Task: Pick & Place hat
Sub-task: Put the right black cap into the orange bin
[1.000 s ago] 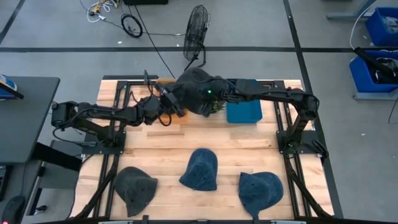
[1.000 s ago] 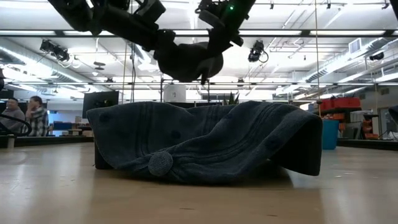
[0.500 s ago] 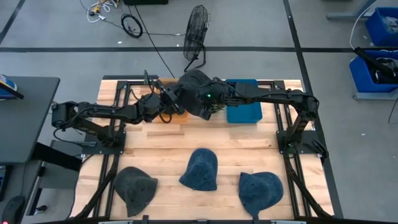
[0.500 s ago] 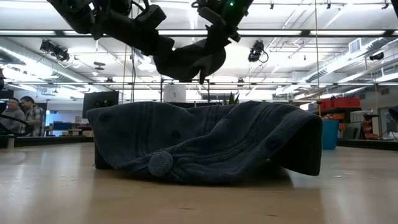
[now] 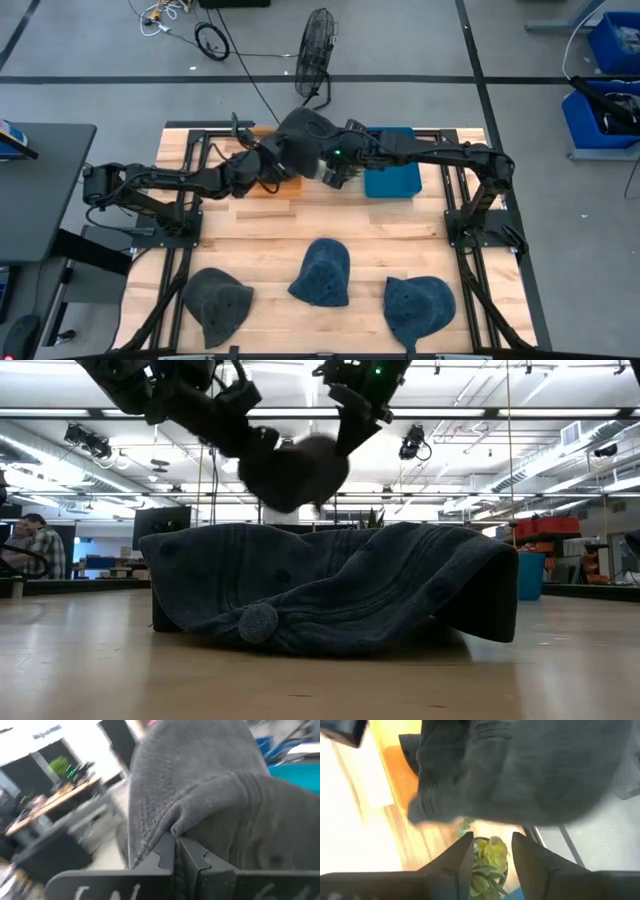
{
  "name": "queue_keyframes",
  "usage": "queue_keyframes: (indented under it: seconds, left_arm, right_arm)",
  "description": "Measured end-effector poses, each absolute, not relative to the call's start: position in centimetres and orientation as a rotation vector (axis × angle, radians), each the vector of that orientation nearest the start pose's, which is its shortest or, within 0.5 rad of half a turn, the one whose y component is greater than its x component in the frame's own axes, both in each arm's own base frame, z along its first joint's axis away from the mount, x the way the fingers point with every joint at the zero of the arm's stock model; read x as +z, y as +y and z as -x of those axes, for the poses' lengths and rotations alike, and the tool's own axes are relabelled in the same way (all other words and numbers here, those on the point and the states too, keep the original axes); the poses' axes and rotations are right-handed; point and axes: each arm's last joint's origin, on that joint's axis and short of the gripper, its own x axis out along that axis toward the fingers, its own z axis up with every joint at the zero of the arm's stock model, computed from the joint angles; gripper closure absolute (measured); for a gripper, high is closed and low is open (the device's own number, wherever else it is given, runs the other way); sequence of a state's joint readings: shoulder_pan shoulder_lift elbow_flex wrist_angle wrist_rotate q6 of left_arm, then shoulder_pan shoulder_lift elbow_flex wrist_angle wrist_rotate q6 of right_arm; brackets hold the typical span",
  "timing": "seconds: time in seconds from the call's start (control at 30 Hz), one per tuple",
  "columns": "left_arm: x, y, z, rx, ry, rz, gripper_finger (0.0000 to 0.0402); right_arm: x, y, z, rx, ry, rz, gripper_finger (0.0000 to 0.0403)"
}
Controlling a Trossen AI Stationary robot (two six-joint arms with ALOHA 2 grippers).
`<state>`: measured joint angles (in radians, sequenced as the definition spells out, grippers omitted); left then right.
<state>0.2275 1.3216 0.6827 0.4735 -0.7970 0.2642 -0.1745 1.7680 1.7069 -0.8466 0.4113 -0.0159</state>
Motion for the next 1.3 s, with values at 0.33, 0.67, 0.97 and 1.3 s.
queue_keyframes:
  seconds: [0.33, 0.67, 0.97, 1.3]
  left_arm:
    - [22.3, 8.3, -25.3, 1.068, 0.391, -0.022, 0.0395]
    - [20.2, 9.7, -23.7, 1.154, 0.448, 0.308, 0.0389]
    - [18.9, 10.7, -22.9, 1.218, 0.531, 0.383, 0.0382]
    - [18.7, 10.6, -22.7, 1.233, 0.556, 0.366, 0.0311]
  right_arm:
    - [33.1, -7.1, -35.4, -0.55, 1.04, 0.082, 0.0248]
    - [32.7, -7.0, -34.5, -0.549, 1.145, 0.086, 0.0248]
    - [32.6, -6.9, -34.5, -0.506, 1.171, 0.132, 0.0248]
    - [32.5, -6.9, -34.4, -0.501, 1.181, 0.14, 0.0248]
